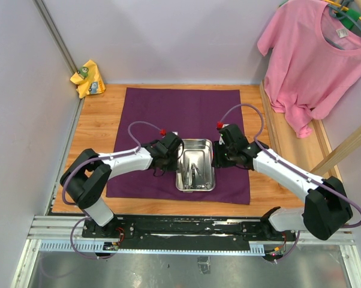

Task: Open and lay out the surgical kit
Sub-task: Move the container from the surgical kit.

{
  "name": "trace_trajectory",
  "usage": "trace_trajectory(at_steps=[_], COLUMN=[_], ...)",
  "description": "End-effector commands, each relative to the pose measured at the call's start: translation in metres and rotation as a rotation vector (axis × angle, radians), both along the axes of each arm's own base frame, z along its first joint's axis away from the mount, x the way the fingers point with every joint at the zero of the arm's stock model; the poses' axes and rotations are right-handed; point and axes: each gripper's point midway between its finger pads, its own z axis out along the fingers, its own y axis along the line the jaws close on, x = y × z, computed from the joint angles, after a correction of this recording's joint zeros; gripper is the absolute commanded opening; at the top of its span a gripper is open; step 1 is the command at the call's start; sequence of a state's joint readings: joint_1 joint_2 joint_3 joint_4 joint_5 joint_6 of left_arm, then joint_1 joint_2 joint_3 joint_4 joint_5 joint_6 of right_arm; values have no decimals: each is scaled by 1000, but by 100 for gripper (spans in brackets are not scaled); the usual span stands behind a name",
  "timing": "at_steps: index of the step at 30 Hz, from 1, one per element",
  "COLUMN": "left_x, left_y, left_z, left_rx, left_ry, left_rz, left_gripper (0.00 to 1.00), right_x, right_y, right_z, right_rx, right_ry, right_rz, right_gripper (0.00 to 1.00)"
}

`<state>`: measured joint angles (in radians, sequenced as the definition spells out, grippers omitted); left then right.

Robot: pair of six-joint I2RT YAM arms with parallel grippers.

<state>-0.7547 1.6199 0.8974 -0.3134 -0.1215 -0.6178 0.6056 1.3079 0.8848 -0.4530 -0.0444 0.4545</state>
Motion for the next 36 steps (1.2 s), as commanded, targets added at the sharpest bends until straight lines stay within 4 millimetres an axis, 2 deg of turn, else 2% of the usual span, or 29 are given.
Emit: trace_trajectory(at_steps=[1,8,12,20,26,29,31,33,36], left_x=[5,6,0,-11,-23,-28,-30,-29,-29], left_y=[-24,-39,-48,-65,-57,-48,-41,-33,-30], left_z=[9,10,9,8,12,15,17,20,30], left_rx=[-40,-50,-84,-116,-133,-120,-97,-73,-80], left_ry=[-32,-35,-23,-15,-17,-26,-39,-56,-79], left_rz=[-21,-40,-48,-77,-80,-91,-97,-94,-96], left_gripper=[9,9,9,9,10,17,29,35,38], right_x=[-2,0,4,15,22,27,30,33,38], right_y=[-7,-5,0,16,26,31,35,38,44], right_z=[-3,3,7,1,-9,-11,-14,-14,-17], right_rx=[-6,5,17,44,38,32,25,22,19], right_ry=[0,-11,-13,19,43,48,53,54,57], right_rz=[-6,-5,-4,-11,-21,-22,-21,-20,-19], right_gripper=[40,40,40,39,39,39,39,39,39])
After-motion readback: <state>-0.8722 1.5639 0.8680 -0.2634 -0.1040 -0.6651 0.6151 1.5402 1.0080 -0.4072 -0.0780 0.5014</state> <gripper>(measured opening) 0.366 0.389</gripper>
